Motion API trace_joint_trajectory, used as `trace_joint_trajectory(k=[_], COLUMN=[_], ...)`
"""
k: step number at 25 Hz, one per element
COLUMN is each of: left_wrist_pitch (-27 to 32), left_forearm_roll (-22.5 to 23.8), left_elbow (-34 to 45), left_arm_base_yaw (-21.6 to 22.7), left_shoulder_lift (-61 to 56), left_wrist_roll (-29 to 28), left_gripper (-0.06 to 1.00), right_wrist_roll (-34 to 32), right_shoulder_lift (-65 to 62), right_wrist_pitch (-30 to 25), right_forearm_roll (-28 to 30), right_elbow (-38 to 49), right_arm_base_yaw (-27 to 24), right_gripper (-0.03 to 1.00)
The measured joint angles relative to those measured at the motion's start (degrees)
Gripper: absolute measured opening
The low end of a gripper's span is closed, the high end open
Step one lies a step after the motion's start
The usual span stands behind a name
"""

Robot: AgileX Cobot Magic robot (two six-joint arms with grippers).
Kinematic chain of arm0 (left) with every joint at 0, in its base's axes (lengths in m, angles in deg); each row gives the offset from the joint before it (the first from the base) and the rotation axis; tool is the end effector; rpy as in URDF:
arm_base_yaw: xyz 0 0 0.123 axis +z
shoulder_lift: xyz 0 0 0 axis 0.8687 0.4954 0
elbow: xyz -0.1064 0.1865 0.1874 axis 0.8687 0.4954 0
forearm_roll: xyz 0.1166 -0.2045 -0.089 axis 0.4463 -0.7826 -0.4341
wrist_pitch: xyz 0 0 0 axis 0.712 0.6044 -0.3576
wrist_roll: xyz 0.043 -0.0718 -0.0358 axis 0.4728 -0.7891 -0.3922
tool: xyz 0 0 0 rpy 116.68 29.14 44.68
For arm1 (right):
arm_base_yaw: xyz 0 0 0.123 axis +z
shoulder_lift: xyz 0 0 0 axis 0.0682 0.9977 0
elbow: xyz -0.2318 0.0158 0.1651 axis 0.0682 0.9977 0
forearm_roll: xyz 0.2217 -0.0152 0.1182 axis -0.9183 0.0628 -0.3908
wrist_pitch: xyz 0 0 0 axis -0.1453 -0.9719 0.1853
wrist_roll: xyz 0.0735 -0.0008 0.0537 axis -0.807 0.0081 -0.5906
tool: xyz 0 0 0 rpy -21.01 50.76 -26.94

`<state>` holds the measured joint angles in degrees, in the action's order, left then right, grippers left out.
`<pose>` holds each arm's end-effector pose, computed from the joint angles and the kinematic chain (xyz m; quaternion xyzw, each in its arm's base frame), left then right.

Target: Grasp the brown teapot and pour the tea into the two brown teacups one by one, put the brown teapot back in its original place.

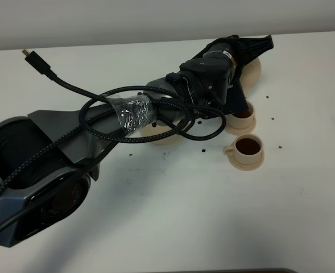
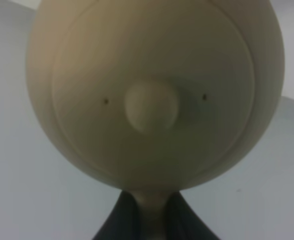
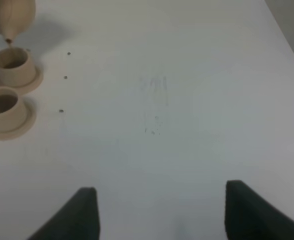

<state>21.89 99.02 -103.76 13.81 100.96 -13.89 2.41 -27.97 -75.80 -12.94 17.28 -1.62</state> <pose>0.3931 -0.3723 0.1805 0.8491 0.0208 0.4691 0.2419 -0.0061 0.0023 0.2736 0.0000 0.8598 -0.0373 0.5093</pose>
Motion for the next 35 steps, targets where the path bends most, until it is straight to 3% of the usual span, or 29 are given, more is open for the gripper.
trace_joint_trajectory(k=[35], left_wrist_pitch=[-3.64], left_forearm_roll=[2.52], left_elbow=[0.00], left_arm_base_yaw=[0.00], left_shoulder_lift=[0.00], left_wrist_roll=[7.08], left_gripper=[0.13], right_wrist_roll=[0.00], right_shoulder_lift=[0.00], right_wrist_pitch=[0.00], right_forearm_roll=[0.00], right_elbow=[0.00], right_arm_base_yaw=[0.00], right_gripper=[0.52])
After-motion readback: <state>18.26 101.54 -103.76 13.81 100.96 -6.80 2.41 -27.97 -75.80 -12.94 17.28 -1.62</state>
